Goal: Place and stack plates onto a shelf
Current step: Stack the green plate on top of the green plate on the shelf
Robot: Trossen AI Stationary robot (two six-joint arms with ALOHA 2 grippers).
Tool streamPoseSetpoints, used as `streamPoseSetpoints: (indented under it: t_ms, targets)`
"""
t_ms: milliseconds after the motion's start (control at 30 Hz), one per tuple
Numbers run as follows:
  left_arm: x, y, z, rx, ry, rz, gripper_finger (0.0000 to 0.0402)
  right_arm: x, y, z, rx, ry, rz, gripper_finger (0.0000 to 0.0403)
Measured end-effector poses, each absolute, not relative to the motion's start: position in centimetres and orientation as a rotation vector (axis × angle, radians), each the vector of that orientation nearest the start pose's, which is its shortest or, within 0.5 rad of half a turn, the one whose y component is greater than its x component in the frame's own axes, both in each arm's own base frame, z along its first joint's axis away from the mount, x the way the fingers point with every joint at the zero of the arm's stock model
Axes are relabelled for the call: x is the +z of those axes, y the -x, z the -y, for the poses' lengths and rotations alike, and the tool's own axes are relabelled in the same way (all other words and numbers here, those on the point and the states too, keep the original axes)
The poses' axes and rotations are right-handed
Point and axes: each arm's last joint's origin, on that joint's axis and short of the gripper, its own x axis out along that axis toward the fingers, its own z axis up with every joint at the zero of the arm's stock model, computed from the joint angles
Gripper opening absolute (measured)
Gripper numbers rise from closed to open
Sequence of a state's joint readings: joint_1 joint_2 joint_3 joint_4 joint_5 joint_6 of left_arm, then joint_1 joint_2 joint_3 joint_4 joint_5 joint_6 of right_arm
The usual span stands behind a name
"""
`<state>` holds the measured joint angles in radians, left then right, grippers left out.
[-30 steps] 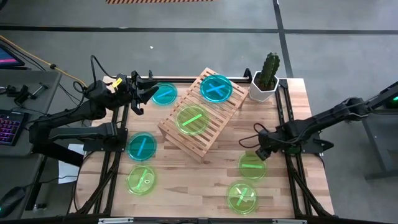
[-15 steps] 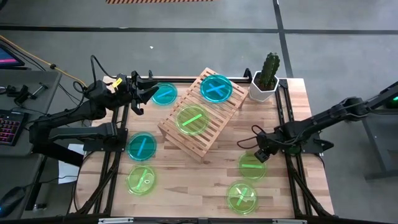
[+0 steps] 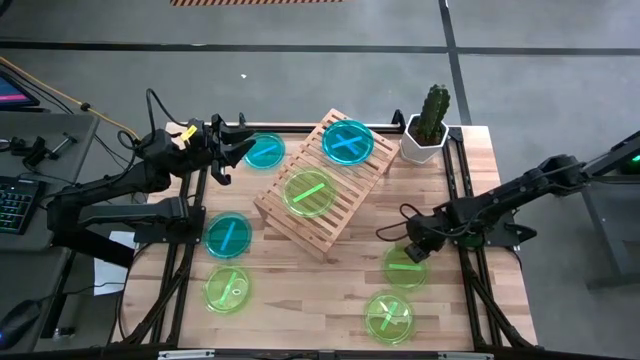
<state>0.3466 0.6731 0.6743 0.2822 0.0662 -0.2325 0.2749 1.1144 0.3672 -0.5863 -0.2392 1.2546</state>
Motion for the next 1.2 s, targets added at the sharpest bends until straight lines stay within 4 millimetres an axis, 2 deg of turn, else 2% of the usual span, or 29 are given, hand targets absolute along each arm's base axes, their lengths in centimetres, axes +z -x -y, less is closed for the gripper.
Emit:
streamPoseSetpoints:
  t_ms: [300,467,667,1100,1200]
  targets:
    - [35.5,-14.3,-5.0,0.246,0.170,0.308,0.0133,12.3,-13.5,-4.4,-0.538,-0.996,-1.437,0.0011]
    - [35.5,-14.3,-5.0,0.246,0.170,0.308,0.0133,12.4,-13.5,-4.5,-0.537,-0.991,-1.436,0.0004]
    - [35.5,-14.3,-5.0,0.247,0.170,0.309,0.0133,13.7,-13.8,-4.5,-0.468,-0.970,-1.398,0.0000]
    - [35.6,-14.3,-5.0,0.249,0.169,0.317,0.0133,18.6,-13.8,-4.6,-0.185,-0.999,-1.153,0.0000]
    - [35.6,-14.3,-5.0,0.249,0.169,0.317,0.0133,19.1,-13.5,-4.5,-0.158,-1.007,-1.118,0.0000]
